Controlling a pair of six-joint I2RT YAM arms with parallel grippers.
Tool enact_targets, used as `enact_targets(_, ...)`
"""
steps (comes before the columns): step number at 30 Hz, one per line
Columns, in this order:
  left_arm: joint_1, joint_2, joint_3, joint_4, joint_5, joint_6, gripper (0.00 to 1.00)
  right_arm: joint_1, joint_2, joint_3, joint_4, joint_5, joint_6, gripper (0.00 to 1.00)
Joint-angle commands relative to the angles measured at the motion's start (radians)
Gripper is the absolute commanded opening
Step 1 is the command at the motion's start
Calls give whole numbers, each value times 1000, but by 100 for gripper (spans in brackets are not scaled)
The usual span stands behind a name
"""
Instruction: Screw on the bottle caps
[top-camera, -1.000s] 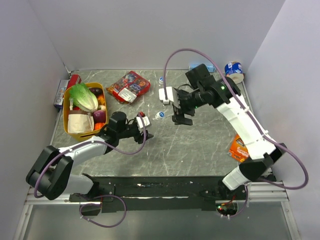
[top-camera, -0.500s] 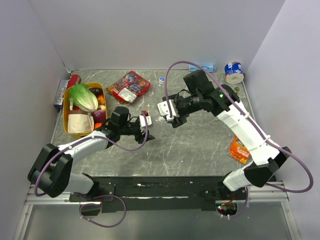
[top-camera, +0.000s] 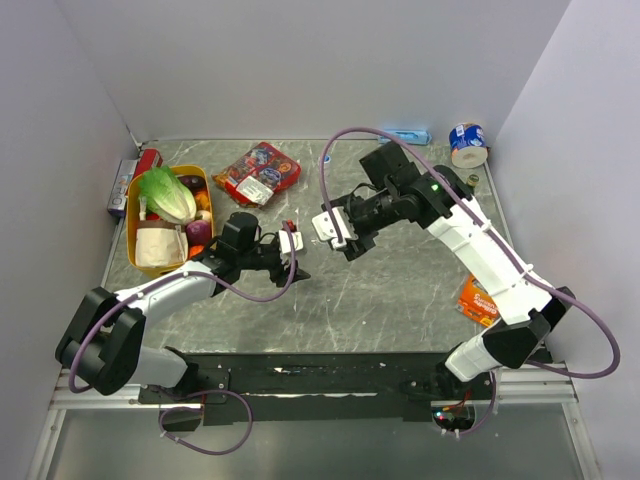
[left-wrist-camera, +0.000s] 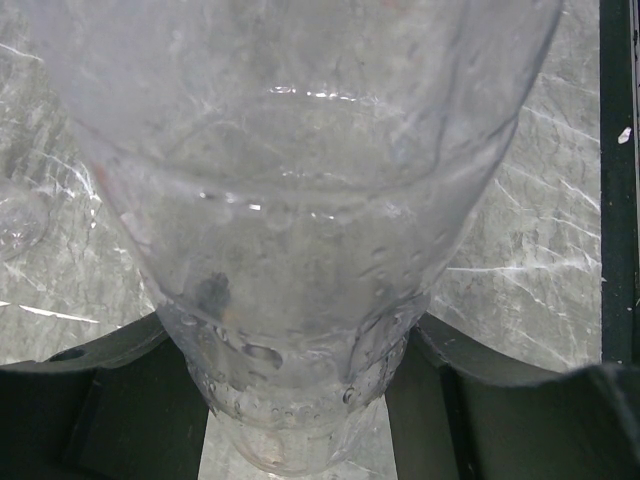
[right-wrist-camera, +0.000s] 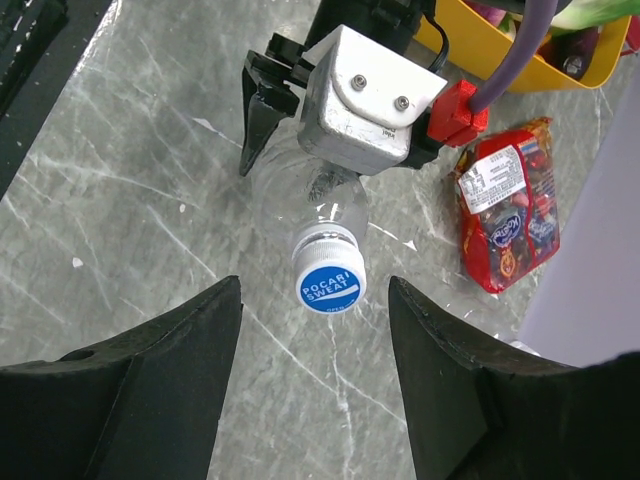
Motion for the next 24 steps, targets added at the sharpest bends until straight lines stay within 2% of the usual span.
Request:
enact_targets(1, 2, -10, 42, 20, 47, 34, 1, 15, 9, 16, 35, 12, 14, 66)
enact_targets(12, 2, -24, 40, 27, 47, 34, 1, 16, 51, 48, 6, 26, 5, 55)
enact_targets(20, 3, -31, 33, 38, 38, 49, 1, 16, 97, 117, -50, 19, 20, 39)
enact_targets(24, 2, -42, 20, 70, 1, 73, 1, 16, 152, 194, -132, 17, 25, 33)
